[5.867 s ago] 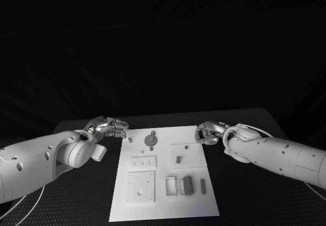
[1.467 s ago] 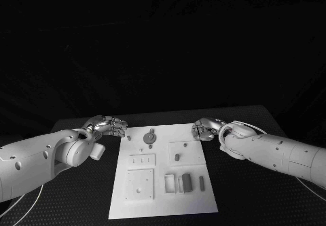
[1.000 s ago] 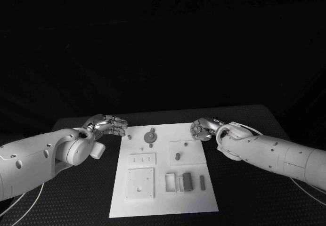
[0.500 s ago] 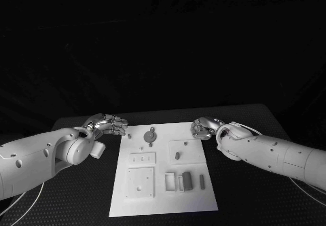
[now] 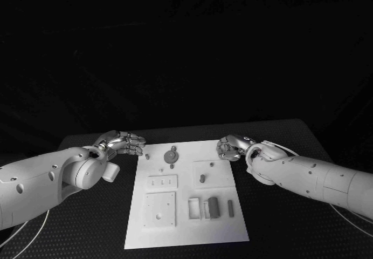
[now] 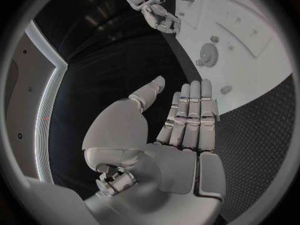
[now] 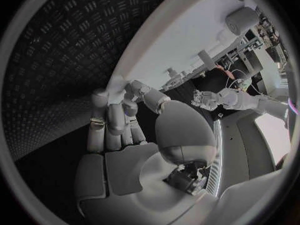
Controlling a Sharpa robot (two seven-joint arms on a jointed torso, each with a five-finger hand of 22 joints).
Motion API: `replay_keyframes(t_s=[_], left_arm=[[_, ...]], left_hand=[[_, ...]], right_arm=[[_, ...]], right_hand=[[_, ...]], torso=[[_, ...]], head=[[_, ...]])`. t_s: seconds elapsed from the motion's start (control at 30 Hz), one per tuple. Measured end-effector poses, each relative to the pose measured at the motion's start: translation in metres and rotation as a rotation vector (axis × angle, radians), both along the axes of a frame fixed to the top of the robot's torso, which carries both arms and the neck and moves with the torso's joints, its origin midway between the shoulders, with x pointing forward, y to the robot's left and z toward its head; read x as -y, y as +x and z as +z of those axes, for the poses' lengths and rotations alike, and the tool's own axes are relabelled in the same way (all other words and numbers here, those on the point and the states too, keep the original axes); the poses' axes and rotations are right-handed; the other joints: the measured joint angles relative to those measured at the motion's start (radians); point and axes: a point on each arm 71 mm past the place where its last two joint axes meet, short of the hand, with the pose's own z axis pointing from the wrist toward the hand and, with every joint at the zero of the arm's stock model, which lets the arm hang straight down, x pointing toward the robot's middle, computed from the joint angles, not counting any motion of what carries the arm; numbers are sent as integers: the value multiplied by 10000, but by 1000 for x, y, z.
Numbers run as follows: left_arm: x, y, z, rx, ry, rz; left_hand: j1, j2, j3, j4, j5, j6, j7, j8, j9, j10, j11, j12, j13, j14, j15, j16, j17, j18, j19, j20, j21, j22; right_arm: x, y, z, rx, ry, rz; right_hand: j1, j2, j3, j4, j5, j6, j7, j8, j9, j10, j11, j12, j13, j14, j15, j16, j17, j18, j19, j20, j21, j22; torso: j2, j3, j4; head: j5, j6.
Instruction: Assemble the parts on the task board
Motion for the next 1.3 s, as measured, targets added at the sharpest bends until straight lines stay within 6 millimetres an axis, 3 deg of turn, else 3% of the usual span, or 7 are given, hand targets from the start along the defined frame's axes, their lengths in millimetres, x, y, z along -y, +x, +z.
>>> replay_keyframes(t_s=[0.27,0.5,0.77,0.9,0.97,1.3], left_arm=[[0,0,0,-8,20,-23],[1,0,0,-19,114,-65],[8,0,0,-86,366,-242],[16,0,1,-232,690,-454],[24,-1,1,-325,888,-635],[63,-6,-2,-904,1433,-1381]], left_hand=[[-60,60,24,87,0,0,0,121,1,41,30,0,51,56,-56,0,70,-1,0,0,0,37],[-138,138,25,142,0,328,-146,283,1,234,-91,0,107,201,-123,0,183,-48,56,-56,0,95],[-281,230,-25,329,0,826,-324,356,-48,434,-146,0,142,364,-217,-32,333,90,146,-145,0,175],[-652,114,-203,501,0,912,-340,348,-124,538,-179,0,153,367,-220,-147,347,91,146,-145,-47,185],[-821,72,-389,502,0,912,-340,247,-184,537,-180,0,152,323,-176,-198,370,91,146,-145,-76,197],[-1792,-35,-930,845,0,912,-340,93,-314,537,-180,-111,151,323,-176,-341,443,90,107,-107,-173,197]], right_arm=[[-8,-4,3,174,192,156],[-19,-9,13,436,403,360],[-41,-15,29,738,637,706],[-52,-17,38,865,708,878],[-59,-18,41,907,726,970],[-96,-26,45,891,851,1530]], right_hand=[[42,-44,27,-31,0,0,0,51,0,-2,-1,0,-29,-17,-10,1,0,1,-13,14,41,0],[123,-124,26,-31,0,0,0,51,1,0,-7,-9,-64,-28,-8,2,21,2,-13,15,41,0],[133,-134,26,-32,0,0,0,10,4,50,-66,-47,-90,26,-61,-33,46,24,-13,16,41,0],[141,-142,26,-32,0,0,-1,-40,9,72,-88,-85,-103,61,-97,-33,78,45,-8,13,41,0],[175,-176,25,-32,0,0,-1,-52,291,85,-102,-85,-103,73,-107,-33,78,53,12,-6,64,0],[187,-188,43,-15,0,1,-1,-79,300,85,-104,-85,-112,81,-107,-32,94,66,26,-18,80,0]], torso=[[-3,-5,3],[-4,-8,0],[-5,-7,0],[-13,-8,-8],[-20,-9,-14],[-131,-44,-90]], head=[[9,9],[17,42],[29,93],[71,131],[89,154],[335,177]])
